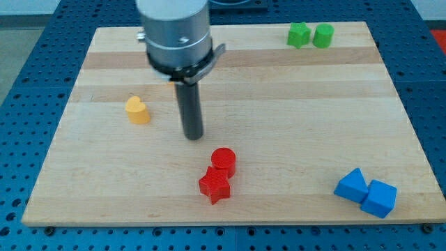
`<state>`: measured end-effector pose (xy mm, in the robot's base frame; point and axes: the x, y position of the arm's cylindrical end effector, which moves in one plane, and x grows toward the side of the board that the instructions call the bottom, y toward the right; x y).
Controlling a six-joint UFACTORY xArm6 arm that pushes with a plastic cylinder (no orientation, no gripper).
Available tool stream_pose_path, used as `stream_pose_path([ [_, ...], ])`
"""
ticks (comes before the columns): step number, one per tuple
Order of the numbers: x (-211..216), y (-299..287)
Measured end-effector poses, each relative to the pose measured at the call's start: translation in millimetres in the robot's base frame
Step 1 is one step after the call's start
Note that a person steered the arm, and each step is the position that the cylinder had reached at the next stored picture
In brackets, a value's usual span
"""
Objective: Push the yellow heart to the center of the board
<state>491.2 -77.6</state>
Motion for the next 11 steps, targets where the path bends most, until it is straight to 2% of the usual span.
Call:
stream_pose_path([
  [1, 33.4, -61.4],
  [2, 46.6, -119.6],
  [3, 40.3, -163.0],
  [4, -43.5, -164.5],
  [5, -41.4, -162.2],
  [7, -34.5, -76.7],
  [8, -29.3, -55.3],
  [10, -1.7, -88.6],
  [11, -37.0, -100.4],
])
